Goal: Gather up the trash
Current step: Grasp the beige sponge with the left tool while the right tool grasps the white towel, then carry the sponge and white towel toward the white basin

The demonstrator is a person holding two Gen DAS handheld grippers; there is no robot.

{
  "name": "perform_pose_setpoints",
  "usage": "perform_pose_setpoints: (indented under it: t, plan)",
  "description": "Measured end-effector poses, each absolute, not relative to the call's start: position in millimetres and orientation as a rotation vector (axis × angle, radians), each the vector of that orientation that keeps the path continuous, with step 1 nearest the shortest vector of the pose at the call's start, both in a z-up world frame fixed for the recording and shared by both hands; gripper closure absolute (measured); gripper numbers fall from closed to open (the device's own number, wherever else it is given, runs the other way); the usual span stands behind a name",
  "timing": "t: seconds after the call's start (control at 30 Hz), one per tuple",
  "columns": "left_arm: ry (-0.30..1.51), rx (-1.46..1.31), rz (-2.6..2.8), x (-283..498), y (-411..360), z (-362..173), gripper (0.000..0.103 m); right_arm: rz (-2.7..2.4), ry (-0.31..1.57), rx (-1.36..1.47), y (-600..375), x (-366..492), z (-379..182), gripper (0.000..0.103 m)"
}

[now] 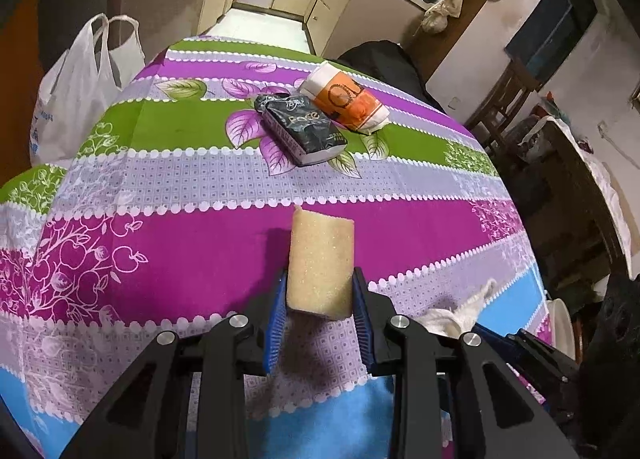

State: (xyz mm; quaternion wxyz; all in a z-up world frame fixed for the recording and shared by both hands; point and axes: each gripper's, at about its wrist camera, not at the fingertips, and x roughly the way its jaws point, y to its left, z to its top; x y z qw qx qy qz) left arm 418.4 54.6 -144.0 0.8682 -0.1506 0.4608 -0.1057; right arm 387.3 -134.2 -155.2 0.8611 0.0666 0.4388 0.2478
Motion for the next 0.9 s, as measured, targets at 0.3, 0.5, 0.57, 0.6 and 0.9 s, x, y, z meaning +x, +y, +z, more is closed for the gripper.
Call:
perform_pose_setpoints:
  t: [0.3, 0.5, 0.57, 0.6, 0.9]
  plan:
    - [0.897, -0.245, -0.161, 406, 49, -138, 0.072, 0.466, 0.889, 0.106, -138, 381, -157, 0.062]
    - [0.835, -0.199, -0.136, 393, 48, -122, 0.072, 0.417, 0.819, 0.099, -157, 363, -142, 0.063]
    - [0.819, -0.185, -0.128, 388, 47, -117, 0.072, 0.397, 0.782, 0.080, -162, 352, -132, 0.063]
    - [0.809, -0.177, -0.121, 384, 46, -114, 0.072, 0.388, 0.766, 0.072, -164, 347, -128, 0.063]
    - [0.681, -0.068, -0.077, 327, 23, -82, 0.072, 0.282, 0.641, 0.005, -187, 303, -92, 0.063]
